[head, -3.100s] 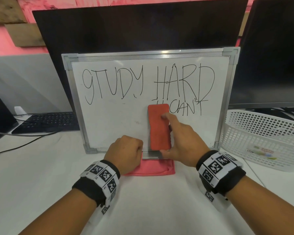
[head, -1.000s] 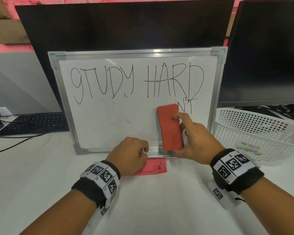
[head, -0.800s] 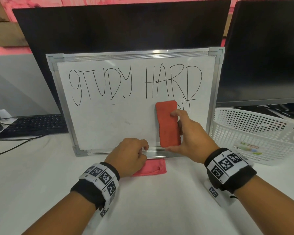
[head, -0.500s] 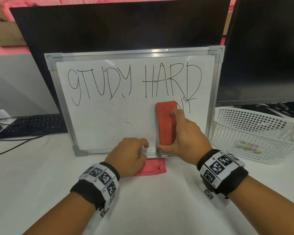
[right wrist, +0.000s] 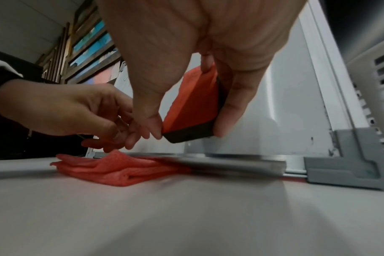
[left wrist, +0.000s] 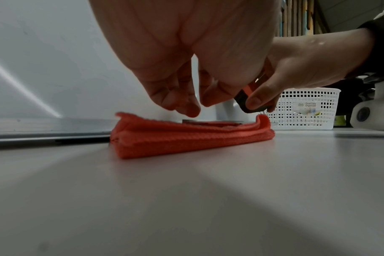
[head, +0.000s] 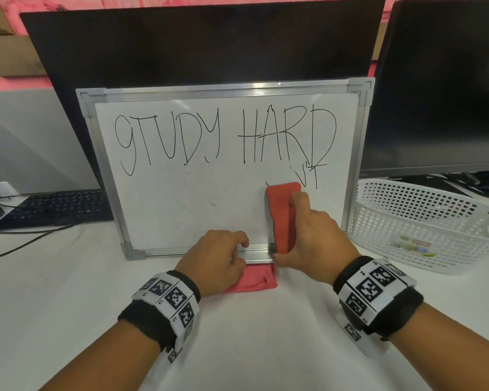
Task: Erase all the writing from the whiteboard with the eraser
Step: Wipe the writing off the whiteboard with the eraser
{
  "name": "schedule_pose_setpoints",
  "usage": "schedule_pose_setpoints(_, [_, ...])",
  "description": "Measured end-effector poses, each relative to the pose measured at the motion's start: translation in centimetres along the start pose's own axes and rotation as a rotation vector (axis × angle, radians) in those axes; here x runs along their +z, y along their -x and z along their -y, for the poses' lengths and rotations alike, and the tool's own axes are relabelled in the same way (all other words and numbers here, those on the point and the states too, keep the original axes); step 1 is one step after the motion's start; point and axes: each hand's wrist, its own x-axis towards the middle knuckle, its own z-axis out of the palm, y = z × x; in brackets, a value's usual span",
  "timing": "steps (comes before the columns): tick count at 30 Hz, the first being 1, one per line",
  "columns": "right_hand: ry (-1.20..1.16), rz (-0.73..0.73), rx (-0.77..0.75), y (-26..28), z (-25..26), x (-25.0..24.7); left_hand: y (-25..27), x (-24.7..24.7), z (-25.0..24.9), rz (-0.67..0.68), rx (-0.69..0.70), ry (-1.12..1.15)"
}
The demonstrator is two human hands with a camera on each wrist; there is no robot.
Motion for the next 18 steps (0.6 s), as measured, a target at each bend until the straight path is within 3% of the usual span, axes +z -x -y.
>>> schedule_pose_setpoints(8, [-0.019,-0.098,0.005,-1.1,0.0,0.0,0.0,0.0,0.0,0.001,-0.006,-0.005])
schedule_pose_setpoints(14, [0.014,0.071,0.003,0.4,-0.6,1.1,0.0,0.1,0.2,0.006,-0.008,-0.007])
schedule_pose_setpoints(18, [-0.021,0.018,-0.008,-0.2,-0.4,1.1,0.0,0.1,0.2,-0.002,-0.020,0.000])
